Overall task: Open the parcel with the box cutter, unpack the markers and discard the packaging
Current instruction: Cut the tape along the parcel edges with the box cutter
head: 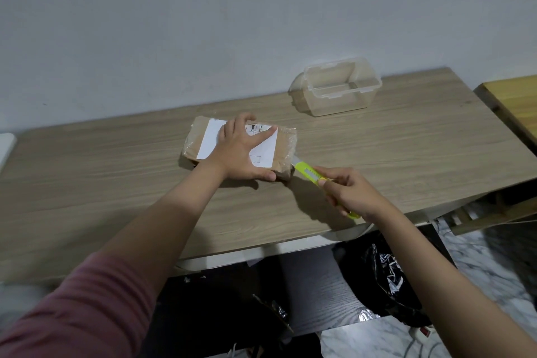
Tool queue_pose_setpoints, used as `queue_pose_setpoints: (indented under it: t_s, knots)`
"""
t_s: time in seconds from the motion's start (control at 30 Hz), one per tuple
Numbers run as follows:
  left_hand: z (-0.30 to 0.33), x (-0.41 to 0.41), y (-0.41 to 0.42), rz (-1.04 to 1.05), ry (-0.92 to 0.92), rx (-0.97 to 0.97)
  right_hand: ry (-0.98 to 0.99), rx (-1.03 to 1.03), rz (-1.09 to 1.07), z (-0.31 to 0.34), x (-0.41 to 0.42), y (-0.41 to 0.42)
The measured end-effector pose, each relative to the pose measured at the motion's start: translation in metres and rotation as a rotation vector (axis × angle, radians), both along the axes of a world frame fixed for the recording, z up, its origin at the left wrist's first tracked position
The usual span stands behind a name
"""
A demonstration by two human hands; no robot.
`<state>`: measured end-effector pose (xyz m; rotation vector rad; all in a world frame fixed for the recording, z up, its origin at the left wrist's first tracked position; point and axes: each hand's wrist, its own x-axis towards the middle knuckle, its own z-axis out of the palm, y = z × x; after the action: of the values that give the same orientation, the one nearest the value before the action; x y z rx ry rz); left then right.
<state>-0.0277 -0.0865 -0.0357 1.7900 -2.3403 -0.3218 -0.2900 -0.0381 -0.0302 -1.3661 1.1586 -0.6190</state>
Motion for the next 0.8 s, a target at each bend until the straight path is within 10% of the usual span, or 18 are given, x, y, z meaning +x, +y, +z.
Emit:
queue_pose_setpoints:
  t_s: [0.8]
  knots:
    - [0.002, -0.008, 0.017, 0.057, -0.024, 0.077, -0.080, 0.010, -0.070, -0.001, 0.013, 0.028]
